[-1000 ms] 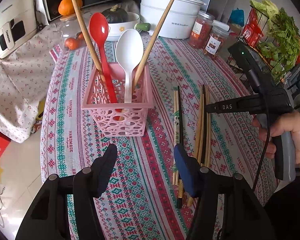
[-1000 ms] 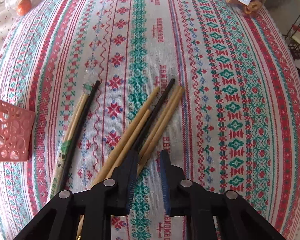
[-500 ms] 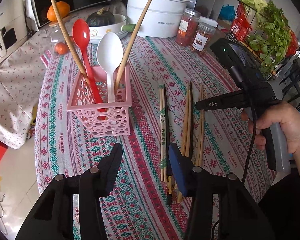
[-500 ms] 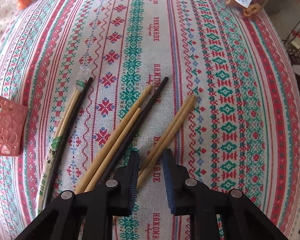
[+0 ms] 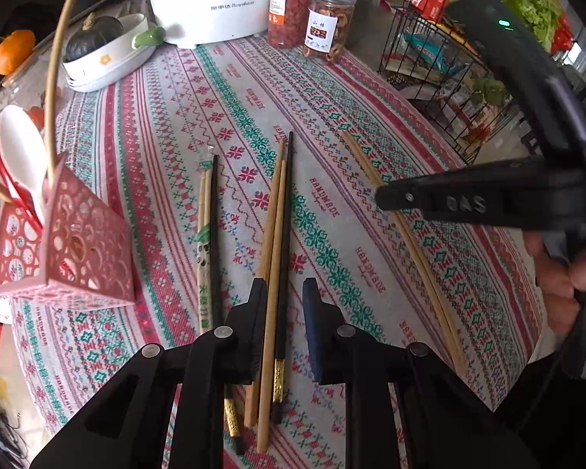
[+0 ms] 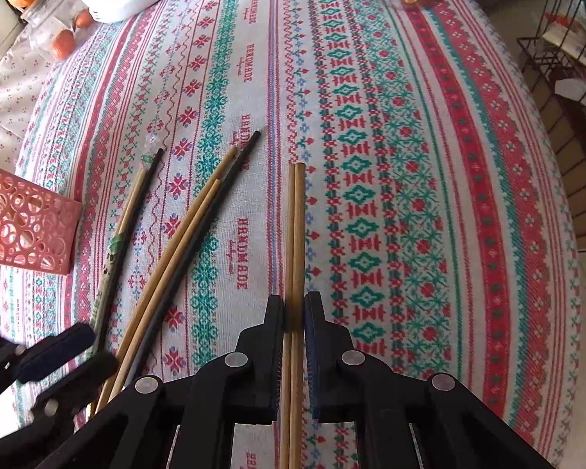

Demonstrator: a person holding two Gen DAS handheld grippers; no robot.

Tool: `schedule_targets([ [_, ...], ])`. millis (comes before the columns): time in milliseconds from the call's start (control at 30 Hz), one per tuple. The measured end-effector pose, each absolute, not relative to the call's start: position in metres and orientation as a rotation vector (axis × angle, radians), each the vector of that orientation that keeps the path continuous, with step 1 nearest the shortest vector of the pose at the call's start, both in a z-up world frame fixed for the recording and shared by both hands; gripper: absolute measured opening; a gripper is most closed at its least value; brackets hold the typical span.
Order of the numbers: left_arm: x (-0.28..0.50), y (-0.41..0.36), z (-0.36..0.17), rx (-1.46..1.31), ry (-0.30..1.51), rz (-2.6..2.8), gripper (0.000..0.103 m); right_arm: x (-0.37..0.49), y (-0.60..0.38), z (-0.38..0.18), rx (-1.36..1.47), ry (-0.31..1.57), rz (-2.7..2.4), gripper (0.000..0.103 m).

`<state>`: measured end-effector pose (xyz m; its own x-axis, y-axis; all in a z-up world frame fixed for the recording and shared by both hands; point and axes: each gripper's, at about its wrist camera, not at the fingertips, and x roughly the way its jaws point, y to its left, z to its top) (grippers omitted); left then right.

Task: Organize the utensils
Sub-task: 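Grasp wooden chopsticks with the left tool while the right tool holds its pair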

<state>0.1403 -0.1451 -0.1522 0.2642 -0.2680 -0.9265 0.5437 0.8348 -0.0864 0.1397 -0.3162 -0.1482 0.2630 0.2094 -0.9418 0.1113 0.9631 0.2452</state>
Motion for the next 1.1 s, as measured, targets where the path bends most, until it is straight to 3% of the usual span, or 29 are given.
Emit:
schedule_targets([
  [367,0.228,-0.182,-0.185,0.164,1.269,-0.431,0.011,0.12,-0.347,-0.149,0.359,1.298,0.084,0.008],
  [867,0.222,-0.202,-0.197,0.358,1.272,-0.428,0.009,0.123,-0.337,-0.151,0.375,1.299,0.099,0.008],
  [1100,0.207,-0.194,-0.175,0.348,1.136,-0.406,0.006,0.121,-0.328,-0.136,0.363,1.247,0.118,0.008],
])
